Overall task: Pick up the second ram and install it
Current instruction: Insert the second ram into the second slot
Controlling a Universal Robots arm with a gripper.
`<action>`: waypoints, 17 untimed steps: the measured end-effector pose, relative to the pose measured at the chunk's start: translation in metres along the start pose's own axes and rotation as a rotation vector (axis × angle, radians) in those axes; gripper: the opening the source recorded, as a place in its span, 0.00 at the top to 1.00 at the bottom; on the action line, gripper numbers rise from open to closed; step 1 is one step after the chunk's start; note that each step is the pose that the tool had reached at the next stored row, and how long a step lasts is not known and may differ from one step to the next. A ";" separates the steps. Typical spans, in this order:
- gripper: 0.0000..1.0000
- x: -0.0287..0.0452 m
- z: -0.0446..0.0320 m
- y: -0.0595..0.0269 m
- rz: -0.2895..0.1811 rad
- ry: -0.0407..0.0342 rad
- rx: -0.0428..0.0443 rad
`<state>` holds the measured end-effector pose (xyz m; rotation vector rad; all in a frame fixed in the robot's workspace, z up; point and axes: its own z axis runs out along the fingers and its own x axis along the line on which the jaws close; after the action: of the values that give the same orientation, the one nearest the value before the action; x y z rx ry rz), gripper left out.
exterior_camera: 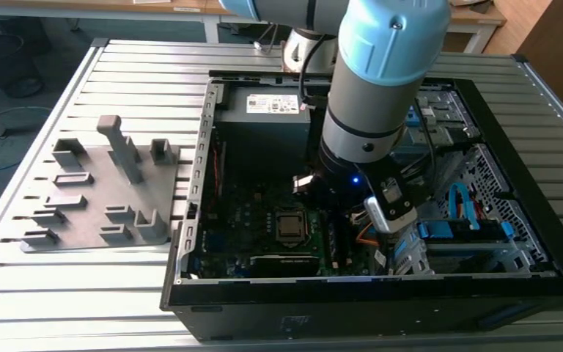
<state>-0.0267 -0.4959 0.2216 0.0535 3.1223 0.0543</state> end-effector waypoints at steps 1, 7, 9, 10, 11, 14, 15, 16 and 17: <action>0.86 0.0000 0.0001 0.0000 0.002 0.0000 0.0000; 0.86 0.0000 0.0005 -0.0013 0.012 -0.0005 0.0000; 0.86 0.0000 0.0005 -0.0015 0.012 -0.0005 0.0005; 0.86 0.0000 0.0006 -0.0016 0.012 -0.0004 0.0011; 0.86 0.0000 0.0008 -0.0016 0.012 -0.0005 0.0014; 0.86 0.0000 0.0015 -0.0016 0.015 -0.0006 0.0021; 0.86 0.0000 0.0017 -0.0016 0.015 -0.0007 0.0027; 0.86 0.0000 0.0019 -0.0016 0.015 -0.0007 0.0034; 0.86 0.0000 0.0022 -0.0016 0.015 -0.0008 0.0043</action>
<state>-0.0267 -0.4974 0.2194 0.0768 3.1215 0.0478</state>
